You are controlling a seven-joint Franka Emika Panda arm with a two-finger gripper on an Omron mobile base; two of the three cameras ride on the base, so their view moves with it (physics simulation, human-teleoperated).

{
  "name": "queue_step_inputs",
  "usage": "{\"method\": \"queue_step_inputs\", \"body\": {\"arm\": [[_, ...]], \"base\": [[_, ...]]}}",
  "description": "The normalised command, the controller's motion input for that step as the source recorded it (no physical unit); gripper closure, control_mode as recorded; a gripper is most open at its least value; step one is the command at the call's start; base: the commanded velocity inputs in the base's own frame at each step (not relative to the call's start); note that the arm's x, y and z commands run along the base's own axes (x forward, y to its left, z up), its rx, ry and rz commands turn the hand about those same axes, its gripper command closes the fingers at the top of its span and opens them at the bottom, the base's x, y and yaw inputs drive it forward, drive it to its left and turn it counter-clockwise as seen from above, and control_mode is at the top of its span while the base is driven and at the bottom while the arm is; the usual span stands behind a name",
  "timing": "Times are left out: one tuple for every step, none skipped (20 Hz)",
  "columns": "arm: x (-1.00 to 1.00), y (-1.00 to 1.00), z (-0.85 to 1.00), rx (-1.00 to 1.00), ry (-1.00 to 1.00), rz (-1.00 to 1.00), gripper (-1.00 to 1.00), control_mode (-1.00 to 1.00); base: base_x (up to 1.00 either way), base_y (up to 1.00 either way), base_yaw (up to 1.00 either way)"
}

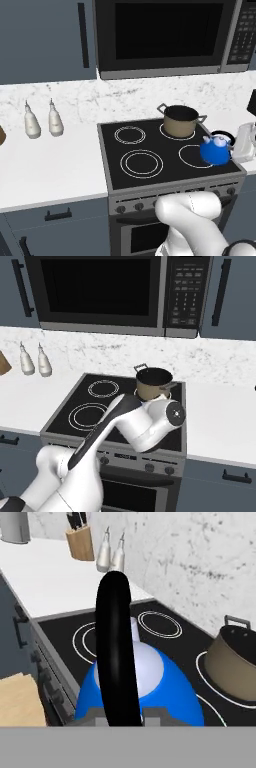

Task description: Pick the kettle from the counter and place it on a stove burner. Then turn the burner on.

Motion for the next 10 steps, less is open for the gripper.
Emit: {"method": "queue_step_inputs", "body": {"arm": [[-0.09, 0.47, 0.16, 0.05, 0.06, 0.2, 1.0, -1.0], [-0.09, 0.47, 0.19, 0.08, 0.08, 0.2, 1.0, -1.0], [0.0, 0.46, 0.17, 0.12, 0.1, 0.19, 1.0, -1.0], [0.0, 0.44, 0.16, 0.15, 0.12, 0.18, 1.0, -1.0], [0.0, 0.47, 0.12, 0.16, 0.12, 0.17, 1.0, -1.0], [0.0, 0.51, 0.04, 0.17, 0.1, 0.17, 1.0, -1.0], [0.0, 0.56, 0.0, 0.18, 0.09, 0.16, 1.0, -1.0], [0.0, 0.65, 0.0, 0.16, 0.09, 0.15, 1.0, -1.0], [0.0, 0.68, 0.0, 0.15, 0.09, 0.14, 1.0, -1.0], [0.0, 0.74, 0.0, 0.12, 0.09, 0.13, 1.0, -1.0]], "base": [[0.0, 0.0, 0.0], [0.0, 0.0, 0.0], [0.0, 0.0, 0.0], [0.0, 0.0, 0.0], [0.0, 0.0, 0.0], [0.0, 0.0, 0.0], [0.0, 0.0, 0.0], [0.0, 0.0, 0.0], [0.0, 0.0, 0.0], [0.0, 0.0, 0.0]]}}
